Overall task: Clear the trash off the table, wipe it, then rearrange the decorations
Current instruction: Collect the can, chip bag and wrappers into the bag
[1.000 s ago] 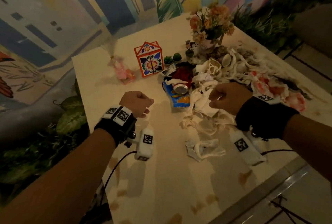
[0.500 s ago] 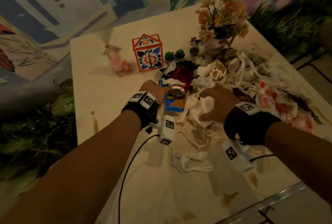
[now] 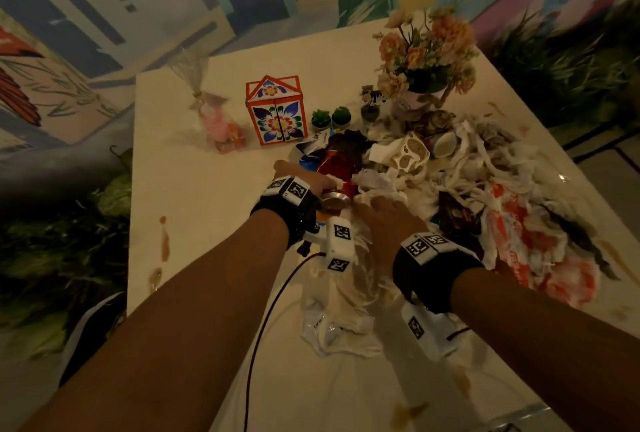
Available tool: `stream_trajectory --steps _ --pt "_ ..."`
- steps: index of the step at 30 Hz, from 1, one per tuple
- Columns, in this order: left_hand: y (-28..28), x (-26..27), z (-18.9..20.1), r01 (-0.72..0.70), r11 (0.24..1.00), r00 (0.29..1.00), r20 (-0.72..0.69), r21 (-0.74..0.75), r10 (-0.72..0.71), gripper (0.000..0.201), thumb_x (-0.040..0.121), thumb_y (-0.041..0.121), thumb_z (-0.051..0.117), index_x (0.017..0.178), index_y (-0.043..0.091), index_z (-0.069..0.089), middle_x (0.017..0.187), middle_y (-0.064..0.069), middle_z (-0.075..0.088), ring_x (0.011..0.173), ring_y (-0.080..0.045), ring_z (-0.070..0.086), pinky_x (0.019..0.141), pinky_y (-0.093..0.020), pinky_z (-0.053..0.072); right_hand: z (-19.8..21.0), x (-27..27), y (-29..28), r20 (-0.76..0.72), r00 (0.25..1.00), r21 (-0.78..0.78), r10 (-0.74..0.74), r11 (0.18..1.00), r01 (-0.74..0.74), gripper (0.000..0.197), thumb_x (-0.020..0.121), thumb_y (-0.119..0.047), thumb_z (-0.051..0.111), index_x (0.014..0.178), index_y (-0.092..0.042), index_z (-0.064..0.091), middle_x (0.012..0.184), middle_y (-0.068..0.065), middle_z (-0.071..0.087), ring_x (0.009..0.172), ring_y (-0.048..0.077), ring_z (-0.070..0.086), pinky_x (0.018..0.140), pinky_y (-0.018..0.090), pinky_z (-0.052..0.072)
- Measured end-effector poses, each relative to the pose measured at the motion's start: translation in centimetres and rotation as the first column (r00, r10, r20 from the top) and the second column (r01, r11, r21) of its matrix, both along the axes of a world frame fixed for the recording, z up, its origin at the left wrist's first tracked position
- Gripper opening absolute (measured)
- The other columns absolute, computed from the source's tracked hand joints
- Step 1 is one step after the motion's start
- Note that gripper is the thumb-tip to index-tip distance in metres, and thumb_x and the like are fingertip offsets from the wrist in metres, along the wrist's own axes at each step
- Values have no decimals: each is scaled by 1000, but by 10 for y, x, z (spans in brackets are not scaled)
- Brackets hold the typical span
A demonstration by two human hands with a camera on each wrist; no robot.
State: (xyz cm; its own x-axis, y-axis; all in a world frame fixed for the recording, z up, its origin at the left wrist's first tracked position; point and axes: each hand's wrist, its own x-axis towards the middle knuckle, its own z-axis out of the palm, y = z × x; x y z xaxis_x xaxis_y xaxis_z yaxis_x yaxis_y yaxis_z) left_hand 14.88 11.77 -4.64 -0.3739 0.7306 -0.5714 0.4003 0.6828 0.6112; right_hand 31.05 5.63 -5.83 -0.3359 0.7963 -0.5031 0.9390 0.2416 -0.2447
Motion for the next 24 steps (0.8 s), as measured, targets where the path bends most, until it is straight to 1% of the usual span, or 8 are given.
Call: stream_trajectory --steps 4,7,9,12,16,19,21,24 --pt "-2 0 3 75 997 997 -12 -24 -75 40 72 39 79 88 6 60 67 -2 58 54 -15 55 33 -16 35 2 3 11 -59 997 -44 -51 998 48 73 87 -45 54 146 -24 17 149 5 28 136 29 31 111 42 32" --pt "-3 -3 3 94 995 995 -28 -34 -95 50 76 44 74 103 5 57 77 -4 56 55 -13 49 40 -23 35 4 4 16 -42 999 -22 -26 999 26 53 86 -38 58 132 -18 43 137 7 40 124 29 45 103 37 39" --pt "-4 -5 1 98 995 995 -15 -21 -98 42 78 40 73 97 8 52 78 -4 52 59 -14 47 47 -24 38 9 6 16 -33 998 8 -44 999 45 41 86 -33 60 122 -16 53 130 7 40 116 29 49 97 35 43" --pt "-6 -10 0 94 996 995 -33 0 -94 34 75 25 74 70 11 44 69 -5 42 63 -20 46 59 -30 41 19 12 12 1 1000 68 -19 998 18 36 81 -39 63 113 -23 64 137 3 27 123 30 37 101 42 42" --pt "-8 -17 3 100 995 988 -116 9 -98 36 72 11 70 67 13 35 67 -5 34 56 -18 36 47 -27 32 27 15 15 123 990 132 67 988 -83 35 73 -55 63 102 -35 68 154 -8 -2 141 32 1 111 53 18" --pt "-10 -18 3 172 985 966 -196 -10 -171 27 77 6 64 83 11 38 72 -3 36 57 -16 36 46 -27 32 27 12 31 75 997 5 19 1000 -19 29 76 -38 63 103 -29 67 154 1 16 139 31 20 111 48 30" --pt "-10 -18 2 245 969 932 -274 -6 -238 22 82 5 57 93 10 38 74 -1 37 58 -13 35 47 -25 29 23 9 38 22 1000 -50 -1 999 2 24 78 -30 62 99 -20 68 125 8 54 111 27 54 91 37 50" --pt "-16 -23 5 267 960 918 -327 86 -226 17 81 3 54 92 10 44 72 1 42 59 -14 40 46 -26 28 24 9 38 -39 999 -21 11 1000 -11 9 80 -23 63 75 -17 59 85 4 57 86 26 61 67 27 44"
